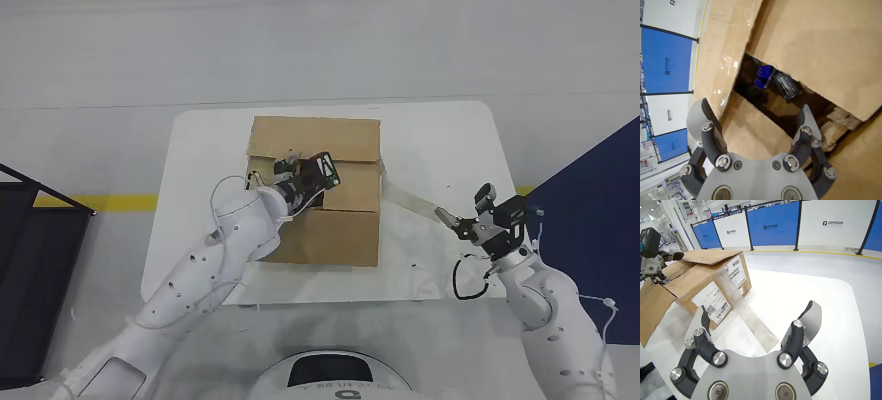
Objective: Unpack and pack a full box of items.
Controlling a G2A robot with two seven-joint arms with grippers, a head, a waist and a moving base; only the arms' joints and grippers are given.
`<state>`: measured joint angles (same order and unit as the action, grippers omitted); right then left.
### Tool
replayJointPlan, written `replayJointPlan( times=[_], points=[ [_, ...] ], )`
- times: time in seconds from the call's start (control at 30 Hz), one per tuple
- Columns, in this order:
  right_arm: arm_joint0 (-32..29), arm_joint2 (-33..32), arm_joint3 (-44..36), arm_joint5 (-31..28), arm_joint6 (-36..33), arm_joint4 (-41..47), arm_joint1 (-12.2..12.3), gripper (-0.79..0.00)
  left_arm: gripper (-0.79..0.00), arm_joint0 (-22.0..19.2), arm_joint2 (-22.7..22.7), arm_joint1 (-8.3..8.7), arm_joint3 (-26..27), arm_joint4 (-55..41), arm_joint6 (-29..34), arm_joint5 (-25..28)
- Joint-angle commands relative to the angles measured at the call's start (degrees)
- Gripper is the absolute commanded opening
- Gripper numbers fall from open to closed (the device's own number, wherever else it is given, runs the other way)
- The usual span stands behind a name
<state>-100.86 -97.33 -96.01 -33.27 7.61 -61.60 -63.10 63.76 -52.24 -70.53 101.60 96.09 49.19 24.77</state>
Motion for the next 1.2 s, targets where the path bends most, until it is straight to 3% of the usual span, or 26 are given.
replayJointPlan(
  times=[0.0, 0.2, 0.33, 0.5, 0.63, 0.73, 0.87, 1.0, 1.17],
  points=[
    [0.14, -0.17, 0.06, -0.54, -0.06, -0.07, 0.05, 0.000, 0.000, 1.41, -0.77, 0.04, 2.31, -3.59, 2.14, 0.84],
    [1.16, -0.34, 0.32, -2.40, -1.07, 0.12, 0.22, 0.000, 0.000, 5.52, -1.83, 0.64, 9.51, -5.44, 5.63, 3.73],
    [1.77, -0.25, 0.21, -2.65, -1.70, -0.05, 0.28, 0.000, 0.000, 7.50, -4.01, 1.59, 12.49, 6.35, -0.70, 0.62],
    [2.47, 0.15, -0.08, -2.72, -2.37, -0.29, 0.31, 0.000, 0.000, 7.95, -7.24, 2.38, 5.89, 19.82, -15.28, -8.84],
    [2.66, 0.32, -0.35, -2.60, -2.46, -0.29, 0.31, 0.000, 0.000, 6.58, -8.84, 2.06, 2.05, 16.76, -16.33, -9.46],
    [2.62, 0.33, -0.40, -2.41, -2.45, -0.04, 0.31, 0.000, 0.000, 6.15, -10.02, 1.87, 2.61, 13.31, -15.75, -8.37],
    [2.70, 0.44, -0.58, -2.16, -2.64, 0.26, 0.30, 0.000, 0.000, 5.97, -10.79, 1.88, 4.35, 16.09, -18.71, -10.55],
    [2.65, 0.73, -0.77, -1.57, -2.59, 0.69, 0.24, 0.000, 0.000, 5.63, -12.00, 1.82, 5.61, 19.23, -22.76, -15.21],
    [2.33, 1.01, -1.39, 0.21, -2.38, 0.84, 0.11, 0.000, 0.000, 3.87, -14.35, 1.45, 3.21, 21.63, -28.78, -24.93]
  ],
)
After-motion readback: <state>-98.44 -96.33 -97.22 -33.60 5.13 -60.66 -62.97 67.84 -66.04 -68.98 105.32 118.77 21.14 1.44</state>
